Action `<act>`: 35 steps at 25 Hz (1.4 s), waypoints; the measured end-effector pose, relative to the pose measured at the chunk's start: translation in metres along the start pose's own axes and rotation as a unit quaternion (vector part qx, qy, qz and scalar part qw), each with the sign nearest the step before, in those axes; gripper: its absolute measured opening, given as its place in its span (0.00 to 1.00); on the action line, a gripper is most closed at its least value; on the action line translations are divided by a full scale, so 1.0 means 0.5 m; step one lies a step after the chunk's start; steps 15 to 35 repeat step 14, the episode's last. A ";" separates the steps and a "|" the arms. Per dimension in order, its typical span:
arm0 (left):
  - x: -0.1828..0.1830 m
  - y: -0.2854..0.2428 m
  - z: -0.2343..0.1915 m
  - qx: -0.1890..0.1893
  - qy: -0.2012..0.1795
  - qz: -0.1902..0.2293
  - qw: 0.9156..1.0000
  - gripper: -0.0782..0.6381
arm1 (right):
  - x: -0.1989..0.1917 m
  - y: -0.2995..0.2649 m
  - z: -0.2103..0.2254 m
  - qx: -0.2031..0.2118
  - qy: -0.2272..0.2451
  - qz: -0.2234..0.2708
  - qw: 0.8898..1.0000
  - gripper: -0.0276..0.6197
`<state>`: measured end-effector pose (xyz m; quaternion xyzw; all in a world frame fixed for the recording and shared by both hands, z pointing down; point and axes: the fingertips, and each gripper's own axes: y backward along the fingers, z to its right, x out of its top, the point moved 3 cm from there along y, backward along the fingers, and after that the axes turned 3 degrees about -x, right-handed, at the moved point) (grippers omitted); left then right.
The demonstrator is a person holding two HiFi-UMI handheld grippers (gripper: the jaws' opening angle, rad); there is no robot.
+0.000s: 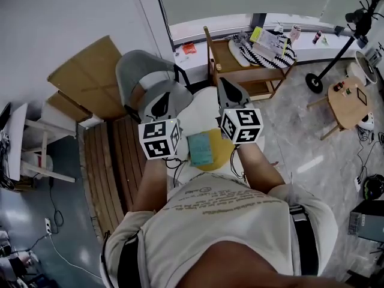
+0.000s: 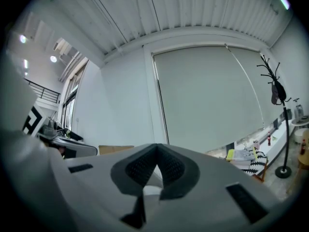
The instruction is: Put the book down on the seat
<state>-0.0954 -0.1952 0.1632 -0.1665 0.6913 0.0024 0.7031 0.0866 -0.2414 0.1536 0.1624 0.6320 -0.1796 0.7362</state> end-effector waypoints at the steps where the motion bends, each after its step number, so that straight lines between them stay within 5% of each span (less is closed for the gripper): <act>1: 0.003 -0.001 0.000 0.001 -0.001 0.004 1.000 0.14 | 0.003 -0.002 0.000 0.000 0.000 0.002 1.000 0.08; 8: 0.029 0.008 0.008 -0.001 -0.020 0.043 0.999 0.14 | 0.012 -0.001 -0.007 0.004 0.022 0.015 1.000 0.08; 35: 0.026 0.006 -0.006 0.004 -0.018 0.042 0.999 0.14 | 0.015 -0.011 -0.023 0.016 0.025 0.017 0.999 0.08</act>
